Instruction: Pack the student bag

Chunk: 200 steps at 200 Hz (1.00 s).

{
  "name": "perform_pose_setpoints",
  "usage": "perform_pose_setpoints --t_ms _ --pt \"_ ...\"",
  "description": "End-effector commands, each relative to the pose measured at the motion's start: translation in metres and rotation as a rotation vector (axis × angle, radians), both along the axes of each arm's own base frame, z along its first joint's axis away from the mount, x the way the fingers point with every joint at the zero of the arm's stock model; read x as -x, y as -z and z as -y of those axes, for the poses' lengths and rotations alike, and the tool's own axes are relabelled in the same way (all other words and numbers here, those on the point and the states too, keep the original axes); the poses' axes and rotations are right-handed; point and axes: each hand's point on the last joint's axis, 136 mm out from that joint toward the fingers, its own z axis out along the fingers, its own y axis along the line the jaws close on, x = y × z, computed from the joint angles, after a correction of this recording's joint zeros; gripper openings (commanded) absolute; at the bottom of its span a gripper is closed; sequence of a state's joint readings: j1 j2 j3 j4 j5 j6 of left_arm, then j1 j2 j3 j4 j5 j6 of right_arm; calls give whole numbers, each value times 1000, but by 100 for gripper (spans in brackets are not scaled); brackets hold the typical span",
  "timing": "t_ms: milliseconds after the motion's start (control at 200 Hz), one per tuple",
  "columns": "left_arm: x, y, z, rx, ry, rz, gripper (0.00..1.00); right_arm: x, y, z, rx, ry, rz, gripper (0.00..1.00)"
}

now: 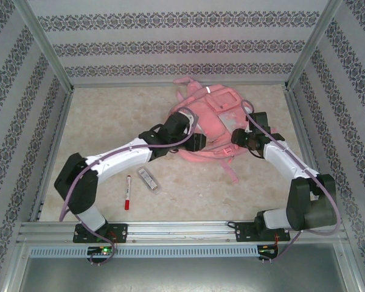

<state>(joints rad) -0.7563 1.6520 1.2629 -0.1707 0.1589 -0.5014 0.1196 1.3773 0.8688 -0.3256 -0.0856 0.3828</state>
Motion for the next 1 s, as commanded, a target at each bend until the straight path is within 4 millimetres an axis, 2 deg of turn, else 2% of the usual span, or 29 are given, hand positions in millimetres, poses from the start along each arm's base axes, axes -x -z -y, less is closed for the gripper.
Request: perform_pose_setpoints --t_ms 0,90,130,175,245,305,320,335,405,480,520,630,779,924,994 --pt "-27 -29 -34 -225 -5 217 55 2 -18 -12 -52 -67 23 48" --pt "-36 -21 -35 -280 53 228 57 1 -24 -17 -81 -75 35 49" --pt "-44 -14 -40 -308 29 211 64 0 -26 -17 -87 -77 39 50" --pt "-55 -5 -46 -311 -6 166 65 1 -26 -14 -68 -62 34 53" --pt "-74 9 -55 -270 -69 54 65 8 -26 16 80 62 8 63" --pt "-88 20 -58 -218 -108 -27 65 12 -32 34 168 114 32 73" --pt "-91 23 -58 -206 -117 -43 65 13 -33 38 183 127 38 93" --pt "-94 26 -59 -197 -127 -57 65 14 -35 41 195 137 48 98" --pt "-107 35 -59 -146 -155 -109 65 18 -42 50 216 179 95 98" --pt "-115 47 -57 -67 -185 -201 64 35 -43 79 271 340 85 98" --pt "-119 53 -55 -12 -201 -253 64 41 -43 88 271 385 81 98" --pt "-127 62 -50 53 -232 -304 62 39 -43 73 181 292 103 98" --pt "-135 70 -45 72 -243 -321 61 31 -43 43 63 164 114 91" --pt "-137 90 -41 91 -279 -385 58 25 -44 16 -20 49 132 82" --pt "-139 95 -38 106 -289 -401 56 24 -45 5 -21 -7 134 82"
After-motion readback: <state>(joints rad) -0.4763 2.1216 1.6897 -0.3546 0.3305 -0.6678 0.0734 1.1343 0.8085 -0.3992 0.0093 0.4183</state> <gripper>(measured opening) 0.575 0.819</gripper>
